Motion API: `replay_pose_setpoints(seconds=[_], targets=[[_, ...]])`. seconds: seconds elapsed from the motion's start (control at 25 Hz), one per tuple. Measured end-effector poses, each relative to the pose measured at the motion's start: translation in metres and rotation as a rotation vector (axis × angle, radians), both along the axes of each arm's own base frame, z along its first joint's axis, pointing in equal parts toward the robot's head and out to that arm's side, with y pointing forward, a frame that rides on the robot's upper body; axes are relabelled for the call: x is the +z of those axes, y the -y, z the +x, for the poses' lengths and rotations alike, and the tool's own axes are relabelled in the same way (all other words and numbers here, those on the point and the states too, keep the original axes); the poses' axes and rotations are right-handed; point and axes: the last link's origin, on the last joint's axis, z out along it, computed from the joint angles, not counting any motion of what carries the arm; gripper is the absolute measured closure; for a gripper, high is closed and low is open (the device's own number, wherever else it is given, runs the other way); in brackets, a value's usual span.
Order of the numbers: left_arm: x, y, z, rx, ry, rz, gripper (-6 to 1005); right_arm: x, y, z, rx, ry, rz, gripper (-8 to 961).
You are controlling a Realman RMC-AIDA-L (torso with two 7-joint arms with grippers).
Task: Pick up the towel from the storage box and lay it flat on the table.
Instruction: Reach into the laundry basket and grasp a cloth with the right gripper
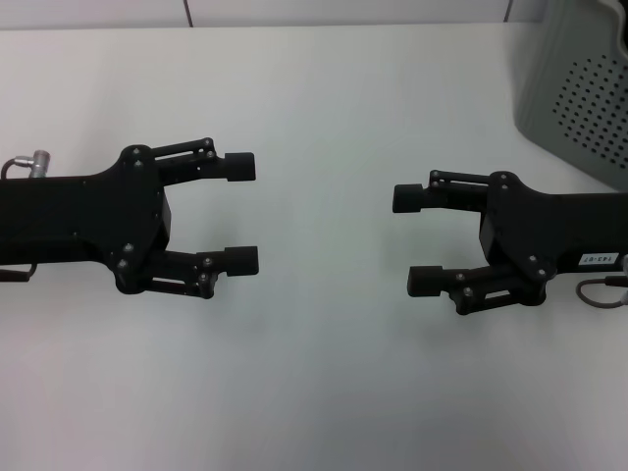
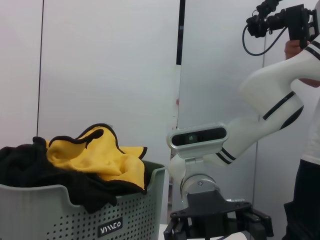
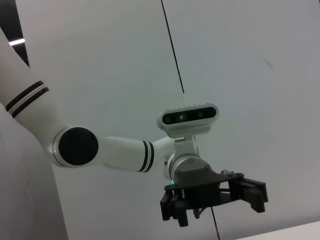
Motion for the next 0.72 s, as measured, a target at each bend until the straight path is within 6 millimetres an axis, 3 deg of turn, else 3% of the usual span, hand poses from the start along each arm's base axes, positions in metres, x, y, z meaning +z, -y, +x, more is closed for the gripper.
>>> replay_pose_setpoints(seconds=[0.72], targets=[[-0.0012, 0.0003, -0.001, 0.008, 0.006, -0.001, 122, 0.0, 0.0002, 0.0005, -0.006, -0.005, 0.004, 97]])
